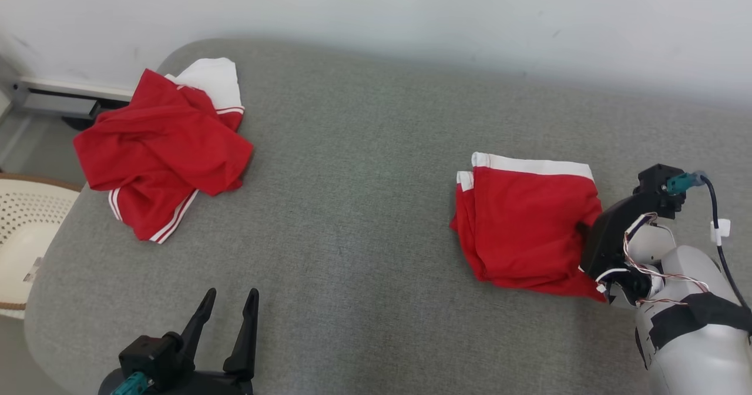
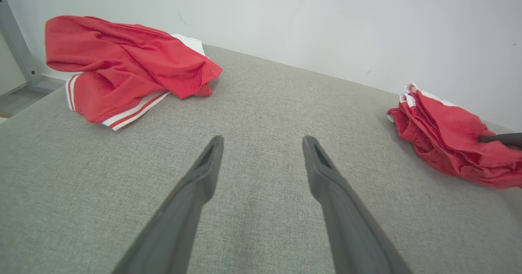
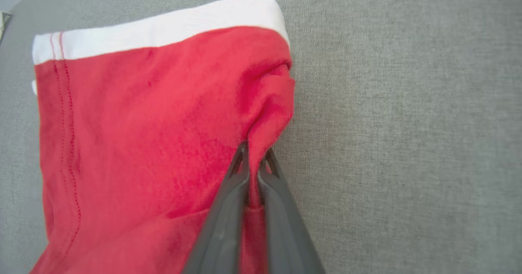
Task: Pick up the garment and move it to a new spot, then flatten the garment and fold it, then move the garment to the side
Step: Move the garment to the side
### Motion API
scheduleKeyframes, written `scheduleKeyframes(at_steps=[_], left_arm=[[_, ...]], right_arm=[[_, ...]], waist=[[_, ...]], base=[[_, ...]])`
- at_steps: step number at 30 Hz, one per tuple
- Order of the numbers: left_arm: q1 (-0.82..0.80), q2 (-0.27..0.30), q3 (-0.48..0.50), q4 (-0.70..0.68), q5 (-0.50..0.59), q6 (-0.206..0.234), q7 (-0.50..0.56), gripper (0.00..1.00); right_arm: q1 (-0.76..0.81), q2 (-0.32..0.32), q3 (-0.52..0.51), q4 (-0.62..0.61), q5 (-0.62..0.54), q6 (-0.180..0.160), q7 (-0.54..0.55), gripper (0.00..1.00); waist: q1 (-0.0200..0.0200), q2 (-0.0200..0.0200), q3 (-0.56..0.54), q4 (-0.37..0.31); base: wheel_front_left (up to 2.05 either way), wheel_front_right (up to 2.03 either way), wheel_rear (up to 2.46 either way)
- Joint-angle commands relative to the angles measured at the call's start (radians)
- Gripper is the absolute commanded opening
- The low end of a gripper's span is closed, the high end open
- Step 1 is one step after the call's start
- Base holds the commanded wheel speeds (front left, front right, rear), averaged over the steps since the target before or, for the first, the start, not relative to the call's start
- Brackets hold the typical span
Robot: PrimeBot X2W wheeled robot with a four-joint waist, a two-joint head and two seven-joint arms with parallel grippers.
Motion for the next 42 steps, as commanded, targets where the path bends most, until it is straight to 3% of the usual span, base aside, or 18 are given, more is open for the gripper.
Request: scheduleKeyframes(at_steps=[1, 11, 18, 32, 42], left_arm=[[0.004, 0.003, 0.005, 0.001, -0.003, 0.005, -0.006, 1.0], [0.016, 0.004, 0.028, -0.018, -0.004, 0.012, -0.009, 1.0], [0.001, 0.006, 0.031, -0.029, 0.007, 0.007, -0.01, 1.0], [-0.05, 0.016, 0.053, -0.056, 0.034, 0.007, -0.01, 1.0], [-0.088, 0.022, 0.064, -0.08, 0.054, -0.002, -0.01, 1.0]], right_arm=[[0.004, -0.005, 0.008, -0.017, -0.019, 0.0, -0.006, 0.0], [0.064, -0.006, 0.05, -0.154, -0.091, 0.0, 0.061, 0.0], [0.067, -0.048, 0.076, -0.205, -0.127, 0.0, 0.114, 0.0], [-0.046, -0.192, 0.122, -0.156, -0.112, 0.0, 0.056, 0.0], [-0.136, -0.337, 0.208, -0.068, -0.097, 0.0, -0.065, 0.0]], waist=[[0.0, 0.0, -0.012, -0.018], [0.0, 0.0, -0.027, -0.138], [0.0, 0.0, -0.003, -0.227], [0.0, 0.0, 0.111, -0.342], [0.0, 0.0, 0.184, -0.351]], base=[[0.0, 0.0, 0.0], [0.0, 0.0, 0.0], [0.0, 0.0, 0.0], [0.0, 0.0, 0.0], [0.0, 0.0, 0.0]])
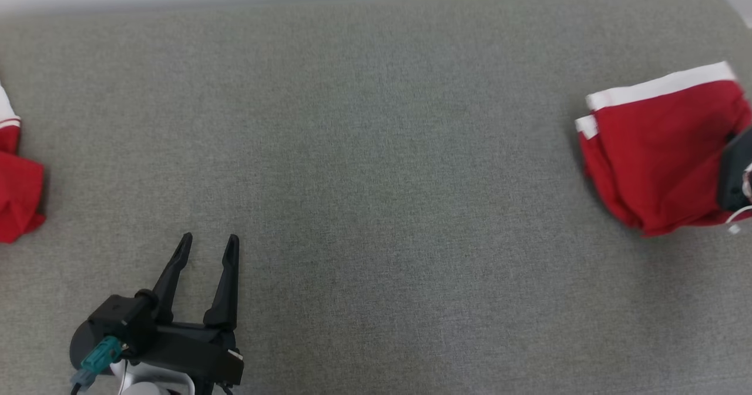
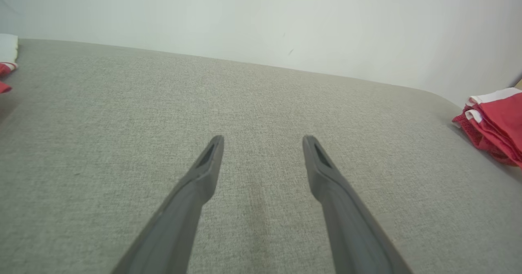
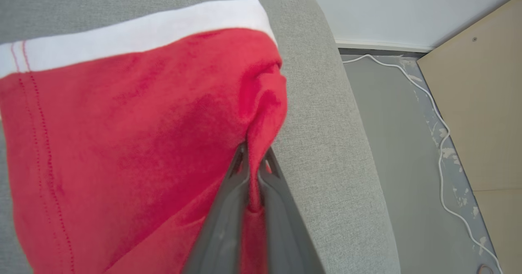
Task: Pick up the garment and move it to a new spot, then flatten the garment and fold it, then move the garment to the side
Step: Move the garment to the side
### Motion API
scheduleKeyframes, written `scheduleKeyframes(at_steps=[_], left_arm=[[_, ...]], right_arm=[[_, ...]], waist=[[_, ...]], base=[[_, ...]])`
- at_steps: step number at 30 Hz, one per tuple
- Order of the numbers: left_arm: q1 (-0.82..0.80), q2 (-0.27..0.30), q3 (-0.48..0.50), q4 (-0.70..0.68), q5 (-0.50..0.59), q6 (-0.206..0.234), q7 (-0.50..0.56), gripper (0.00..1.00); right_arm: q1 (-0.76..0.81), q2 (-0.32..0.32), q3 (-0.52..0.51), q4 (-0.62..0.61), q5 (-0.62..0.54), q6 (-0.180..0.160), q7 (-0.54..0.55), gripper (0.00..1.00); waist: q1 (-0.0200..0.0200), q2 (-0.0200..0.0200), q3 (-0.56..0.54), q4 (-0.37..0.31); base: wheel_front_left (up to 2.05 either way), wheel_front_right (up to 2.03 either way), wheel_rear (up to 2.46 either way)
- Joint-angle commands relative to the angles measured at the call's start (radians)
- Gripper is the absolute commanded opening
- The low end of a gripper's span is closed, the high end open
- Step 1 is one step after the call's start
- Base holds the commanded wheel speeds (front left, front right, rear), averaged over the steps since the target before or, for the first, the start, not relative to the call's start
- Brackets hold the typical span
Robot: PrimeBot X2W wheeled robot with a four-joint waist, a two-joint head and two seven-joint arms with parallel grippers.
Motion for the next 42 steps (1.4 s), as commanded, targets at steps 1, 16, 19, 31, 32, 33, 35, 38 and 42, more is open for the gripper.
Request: scheduleKeyframes(at_steps=[1, 16, 19, 31, 32, 33, 35, 38, 42], left_arm=[[-0.013, 0.008, 0.003, -0.004, 0.005, -0.001, -0.006, 1.0], [-0.023, 0.01, 0.01, 0.009, 0.019, -0.016, -0.006, 1.0], [-0.026, 0.005, 0.005, 0.015, 0.02, -0.017, -0.006, 1.0], [0.002, -0.013, 0.016, 0.024, 0.02, -0.015, -0.006, 1.0], [0.005, -0.015, 0.017, 0.023, 0.021, -0.014, -0.006, 1.0], [0.01, -0.017, 0.019, 0.024, 0.023, -0.014, -0.006, 1.0], [0.016, -0.021, 0.025, 0.02, 0.028, -0.011, -0.006, 1.0], [0.029, -0.027, 0.034, 0.016, 0.033, -0.009, -0.006, 1.0], [0.051, -0.03, 0.043, 0.011, 0.039, -0.014, -0.006, 1.0]], right_arm=[[-0.012, -0.018, 0.005, 0.007, 0.006, -0.001, -0.013, 0.0], [-0.054, -0.146, 0.043, 0.115, 0.038, -0.001, -0.15, 1.0], [-0.064, -0.146, 0.051, 0.133, 0.025, -0.001, -0.177, 1.0], [-0.064, -0.105, 0.036, 0.184, 0.04, -0.001, -0.296, 1.0], [-0.06, -0.097, 0.034, 0.184, 0.052, -0.001, -0.312, 1.0], [-0.055, -0.089, 0.031, 0.184, 0.059, -0.001, -0.33, 1.0], [-0.043, -0.072, 0.025, 0.182, 0.075, -0.001, -0.37, 1.0], [-0.019, -0.047, 0.009, 0.175, 0.121, -0.001, -0.431, 1.0], [0.026, 0.011, -0.023, 0.144, 0.222, -0.001, -0.527, 1.0]], waist=[[-0.0001, -0.0001, 0.021, -0.002], [-0.0001, -0.0001, 0.051, 0.034], [-0.0001, -0.0001, 0.045, 0.044], [-0.0001, -0.0001, -0.018, 0.072], [-0.0001, -0.0001, -0.027, 0.074], [-0.0001, -0.0001, -0.038, 0.076], [-0.0001, -0.0001, -0.061, 0.078], [-0.0001, -0.0001, -0.098, 0.081], [-0.0001, -0.0001, -0.152, 0.079]], base=[[0.0, 0.0, 0.0], [0.0, 0.0, 0.0], [0.0, 0.0, 0.0], [0.0, 0.0, 0.0], [0.0, 0.0, 0.0], [0.0, 0.0, 0.0], [0.0, 0.0, 0.0], [0.0, 0.0, 0.0], [0.0, 0.0, 0.0]])
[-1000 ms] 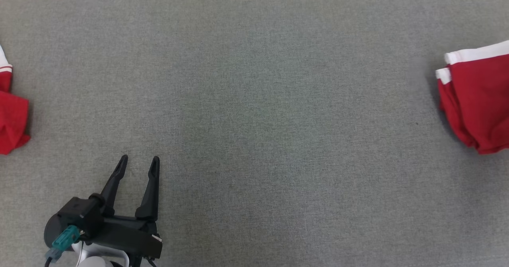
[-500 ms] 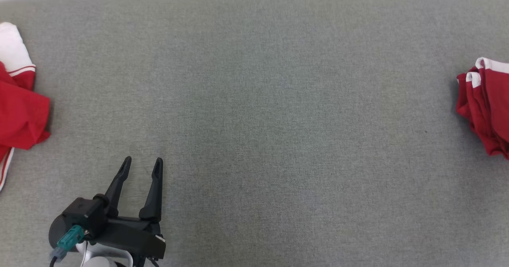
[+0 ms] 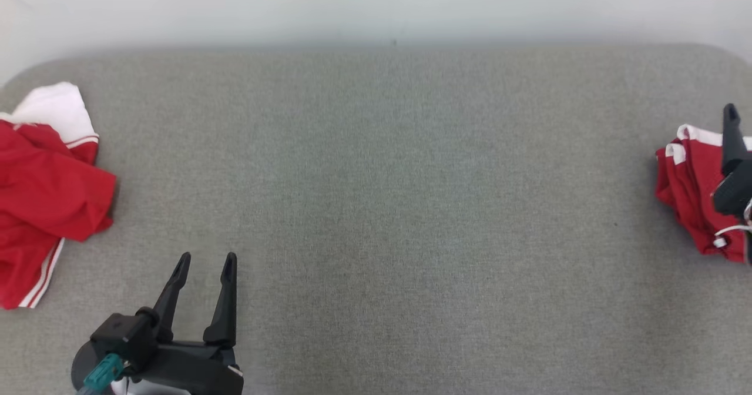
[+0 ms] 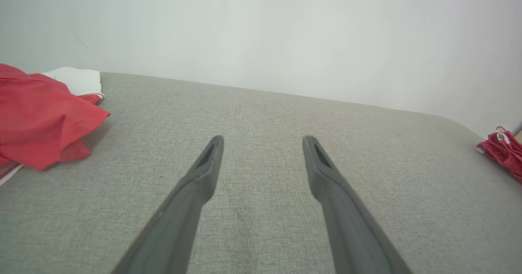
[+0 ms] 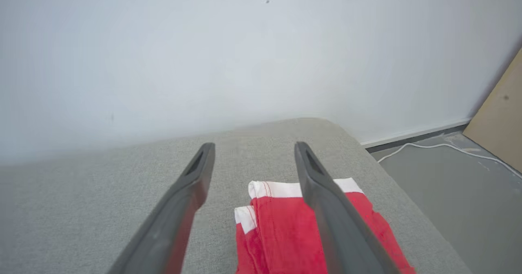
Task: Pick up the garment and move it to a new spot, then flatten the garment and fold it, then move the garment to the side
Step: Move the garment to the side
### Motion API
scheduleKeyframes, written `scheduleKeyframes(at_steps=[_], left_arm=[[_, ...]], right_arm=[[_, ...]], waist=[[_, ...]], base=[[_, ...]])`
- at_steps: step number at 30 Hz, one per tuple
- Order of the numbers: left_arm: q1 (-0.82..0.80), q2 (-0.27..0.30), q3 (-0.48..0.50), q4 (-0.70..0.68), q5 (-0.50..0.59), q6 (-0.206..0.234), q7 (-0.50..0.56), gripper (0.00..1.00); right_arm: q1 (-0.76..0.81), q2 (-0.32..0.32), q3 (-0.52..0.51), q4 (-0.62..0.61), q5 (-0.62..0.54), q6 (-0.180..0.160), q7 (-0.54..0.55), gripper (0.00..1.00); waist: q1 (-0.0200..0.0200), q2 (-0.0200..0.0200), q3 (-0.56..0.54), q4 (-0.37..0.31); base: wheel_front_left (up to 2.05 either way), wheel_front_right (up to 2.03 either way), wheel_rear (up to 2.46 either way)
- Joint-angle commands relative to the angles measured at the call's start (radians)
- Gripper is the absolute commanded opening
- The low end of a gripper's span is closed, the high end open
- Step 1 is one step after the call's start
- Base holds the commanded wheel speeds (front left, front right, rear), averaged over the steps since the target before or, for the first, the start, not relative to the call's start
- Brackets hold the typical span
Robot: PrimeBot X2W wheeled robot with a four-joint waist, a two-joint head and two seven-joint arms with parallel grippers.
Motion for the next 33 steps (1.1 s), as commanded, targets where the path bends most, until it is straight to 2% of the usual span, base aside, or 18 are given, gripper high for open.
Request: scheduleKeyframes(at_steps=[1, 6, 12, 17, 21, 27, 33], left_arm=[[0.017, 0.005, 0.009, -0.007, 0.013, 0.0, -0.005, 1.0], [0.043, -0.002, 0.031, -0.02, 0.012, 0.008, -0.005, 1.0], [0.07, -0.005, 0.045, -0.016, 0.012, 0.014, -0.005, 1.0], [0.081, 0.001, 0.051, -0.009, 0.015, 0.021, -0.005, 1.0], [0.096, 0.012, 0.059, 0.007, 0.014, 0.028, -0.005, 1.0], [0.115, 0.016, 0.074, 0.019, 0.002, 0.032, -0.005, 1.0], [0.135, 0.023, 0.085, 0.027, 0.002, 0.025, -0.005, 1.0]], right_arm=[[0.03, 0.014, -0.006, -0.019, 0.036, -0.001, -0.037, 1.0], [0.122, 0.072, 0.055, -0.131, 0.12, -0.001, -0.099, 1.0], [0.264, 0.082, 0.146, -0.301, 0.197, -0.001, -0.115, 1.0], [0.387, 0.099, 0.154, -0.426, 0.224, -0.001, -0.109, 1.0], [0.47, 0.131, 0.135, -0.508, 0.169, -0.001, -0.098, 1.0], [0.567, 0.221, 0.09, -0.602, 0.076, -0.001, -0.062, 1.0], [0.635, 0.285, 0.053, -0.67, -0.016, -0.001, -0.014, 1.0]], waist=[[0.0001, 0.0001, -0.055, 0.0], [0.0001, 0.0001, -0.113, -0.004], [0.0001, 0.0001, -0.165, 0.007], [0.0001, 0.0001, -0.184, 0.024], [0.0001, 0.0001, -0.192, 0.024], [0.0001, 0.0001, -0.209, 0.022], [0.0001, 0.0001, -0.212, 0.013]], base=[[0.0, 0.0, 0.0], [0.0, 0.0, 0.0], [0.0, 0.0, 0.0], [0.0, 0.0, 0.0], [0.0, 0.0, 0.0], [0.0, 0.0, 0.0], [0.0, 0.0, 0.0]])
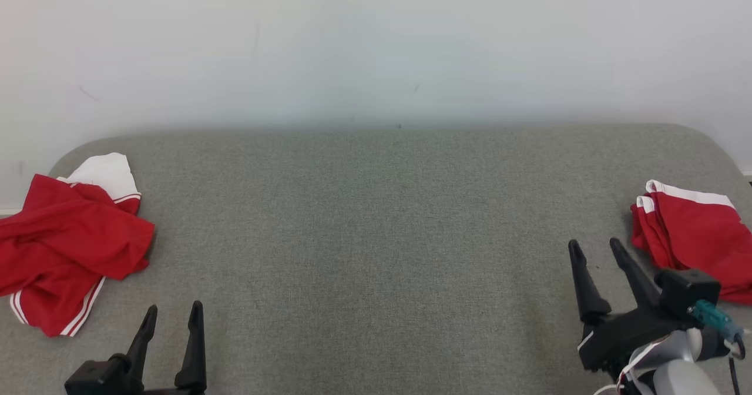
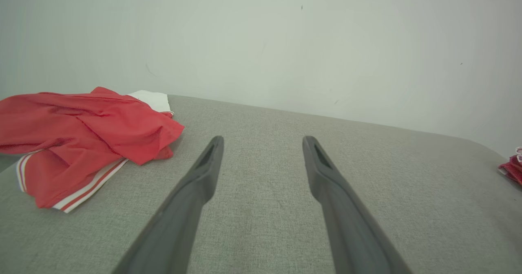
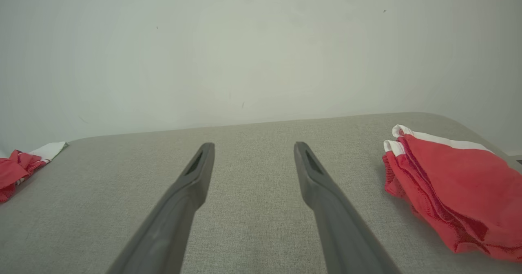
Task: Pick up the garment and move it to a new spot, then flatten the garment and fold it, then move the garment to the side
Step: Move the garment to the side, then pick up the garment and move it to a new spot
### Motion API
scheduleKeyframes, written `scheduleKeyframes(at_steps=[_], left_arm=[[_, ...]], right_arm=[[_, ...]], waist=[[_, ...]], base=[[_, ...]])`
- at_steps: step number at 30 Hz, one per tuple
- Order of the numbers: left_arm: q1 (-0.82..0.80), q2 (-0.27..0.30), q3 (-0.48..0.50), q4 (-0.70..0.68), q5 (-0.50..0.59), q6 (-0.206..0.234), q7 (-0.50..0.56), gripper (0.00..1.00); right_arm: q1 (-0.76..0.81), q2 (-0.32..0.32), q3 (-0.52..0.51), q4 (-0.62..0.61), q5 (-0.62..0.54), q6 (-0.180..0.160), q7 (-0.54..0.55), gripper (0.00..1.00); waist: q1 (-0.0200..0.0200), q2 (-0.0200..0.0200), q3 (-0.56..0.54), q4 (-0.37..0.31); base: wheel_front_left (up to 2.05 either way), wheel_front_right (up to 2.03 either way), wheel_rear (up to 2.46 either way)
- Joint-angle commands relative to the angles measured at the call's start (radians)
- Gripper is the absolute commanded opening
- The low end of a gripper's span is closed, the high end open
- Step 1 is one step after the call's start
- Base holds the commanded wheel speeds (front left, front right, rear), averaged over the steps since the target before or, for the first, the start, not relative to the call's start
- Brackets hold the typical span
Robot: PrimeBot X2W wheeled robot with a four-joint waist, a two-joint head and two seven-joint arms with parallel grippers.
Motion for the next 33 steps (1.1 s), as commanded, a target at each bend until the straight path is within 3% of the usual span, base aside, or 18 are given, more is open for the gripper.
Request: scheduleKeyframes(at_steps=[1, 13, 21, 33], left_arm=[[0.014, 0.008, 0.006, 0.005, 0.004, -0.004, -0.005, 1.0], [0.033, -0.014, 0.017, 0.021, 0.025, -0.028, -0.005, 1.0], [0.029, -0.022, 0.027, 0.02, 0.034, -0.043, -0.005, 1.0], [0.015, -0.026, 0.028, 0.036, 0.053, -0.055, -0.005, 1.0]], right_arm=[[0.016, 0.004, -0.005, -0.006, -0.009, 0.0, 0.002, 1.0], [0.085, 0.032, -0.052, -0.005, -0.056, 0.0, 0.01, 1.0], [0.087, 0.033, -0.045, -0.003, -0.02, 0.0, 0.015, 1.0], [0.093, 0.033, -0.04, -0.004, -0.014, 0.0, 0.011, 1.0]], waist=[[0.0, 0.0, 0.0, -0.001], [0.0, 0.0, 0.003, 0.008], [0.0, 0.0, 0.008, 0.019], [0.0, 0.0, 0.005, 0.117]], base=[[0.0, 0.0, 0.0], [0.0, 0.0, 0.0], [0.0, 0.0, 0.0], [0.0, 0.0, 0.0]])
